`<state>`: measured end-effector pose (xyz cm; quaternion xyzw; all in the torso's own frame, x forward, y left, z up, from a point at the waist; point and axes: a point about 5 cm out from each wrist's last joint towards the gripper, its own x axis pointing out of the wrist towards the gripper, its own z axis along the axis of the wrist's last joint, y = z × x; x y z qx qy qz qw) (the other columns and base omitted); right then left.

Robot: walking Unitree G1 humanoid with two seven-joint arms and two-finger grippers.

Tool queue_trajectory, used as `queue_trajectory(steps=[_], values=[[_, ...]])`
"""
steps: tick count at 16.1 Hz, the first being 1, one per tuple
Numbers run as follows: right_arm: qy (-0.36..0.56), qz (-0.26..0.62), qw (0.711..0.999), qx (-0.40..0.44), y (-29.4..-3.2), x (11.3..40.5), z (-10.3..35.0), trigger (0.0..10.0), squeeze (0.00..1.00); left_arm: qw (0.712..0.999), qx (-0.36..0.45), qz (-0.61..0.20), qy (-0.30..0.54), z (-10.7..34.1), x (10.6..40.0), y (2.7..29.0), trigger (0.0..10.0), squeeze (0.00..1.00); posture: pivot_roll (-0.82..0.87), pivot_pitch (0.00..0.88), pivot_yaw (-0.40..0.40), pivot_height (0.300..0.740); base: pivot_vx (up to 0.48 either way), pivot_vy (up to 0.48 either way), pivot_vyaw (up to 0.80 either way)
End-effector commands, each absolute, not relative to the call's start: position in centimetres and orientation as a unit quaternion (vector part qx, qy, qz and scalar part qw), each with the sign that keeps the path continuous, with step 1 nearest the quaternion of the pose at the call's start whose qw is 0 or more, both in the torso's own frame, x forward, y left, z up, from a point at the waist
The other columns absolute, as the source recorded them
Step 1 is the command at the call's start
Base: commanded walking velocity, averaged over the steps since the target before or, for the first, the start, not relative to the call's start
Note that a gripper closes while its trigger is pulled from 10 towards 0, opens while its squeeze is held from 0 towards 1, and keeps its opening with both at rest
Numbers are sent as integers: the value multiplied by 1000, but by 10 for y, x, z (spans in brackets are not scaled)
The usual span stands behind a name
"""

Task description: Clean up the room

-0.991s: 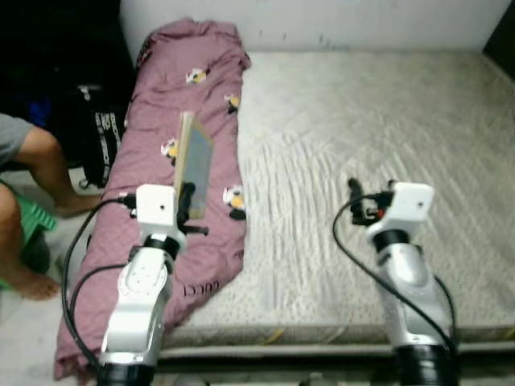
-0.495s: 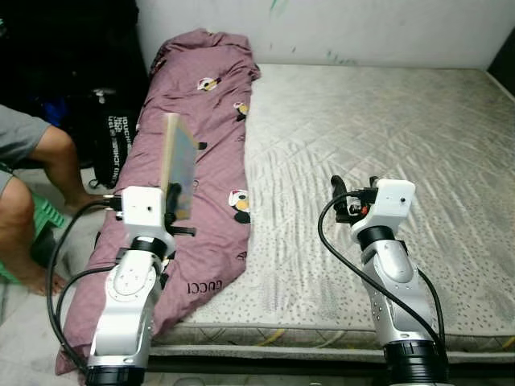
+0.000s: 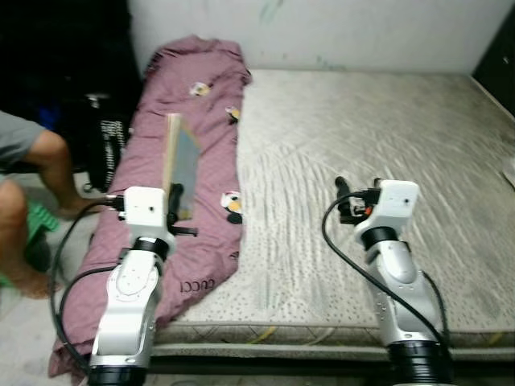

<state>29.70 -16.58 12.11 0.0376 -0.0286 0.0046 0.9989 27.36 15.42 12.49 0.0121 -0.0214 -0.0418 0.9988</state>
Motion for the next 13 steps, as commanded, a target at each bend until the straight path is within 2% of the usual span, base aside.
queue_trajectory(steps=[1,13], values=[[-28,11,999,43,-162,297,122,10000,0,998,13,-35,-45,134,274,159,10000,0,1,2,23,740,0,-356,0],[-10,37,999,25,-159,299,118,10000,0,999,12,-28,-44,131,273,158,10000,0,7,0,1,740,0,-356,0]])
